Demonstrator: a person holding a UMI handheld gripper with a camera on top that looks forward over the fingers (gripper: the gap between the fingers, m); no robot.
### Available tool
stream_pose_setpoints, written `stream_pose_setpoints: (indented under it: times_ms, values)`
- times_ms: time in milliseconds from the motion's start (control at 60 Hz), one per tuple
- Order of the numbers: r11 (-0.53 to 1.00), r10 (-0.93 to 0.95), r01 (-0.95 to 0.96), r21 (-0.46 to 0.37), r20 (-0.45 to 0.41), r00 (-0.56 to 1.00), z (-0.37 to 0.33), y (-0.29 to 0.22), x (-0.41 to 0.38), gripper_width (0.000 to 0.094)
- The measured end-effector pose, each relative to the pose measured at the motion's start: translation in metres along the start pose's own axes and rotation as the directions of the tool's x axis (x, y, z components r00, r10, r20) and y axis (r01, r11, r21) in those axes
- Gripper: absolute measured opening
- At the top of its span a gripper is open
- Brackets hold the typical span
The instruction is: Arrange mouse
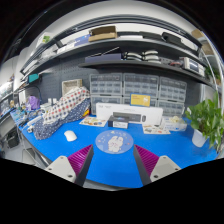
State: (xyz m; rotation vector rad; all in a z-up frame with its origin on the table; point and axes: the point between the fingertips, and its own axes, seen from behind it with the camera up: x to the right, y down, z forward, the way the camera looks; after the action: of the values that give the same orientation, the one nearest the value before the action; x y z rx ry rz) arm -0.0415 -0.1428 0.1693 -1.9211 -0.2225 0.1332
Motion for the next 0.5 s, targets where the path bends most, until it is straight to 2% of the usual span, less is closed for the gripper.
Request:
stream_pose_setpoints:
  times_ms: [283,500]
  values:
    - [0.993,0.024,-0.025,-0.113,-0.006,1.000,0.026,0.070,-0.059,0.0805]
    - [0.981,0.070,-0.073,-0.180,-0.026,0.997,0.077,0.096,-0.141,0.0803]
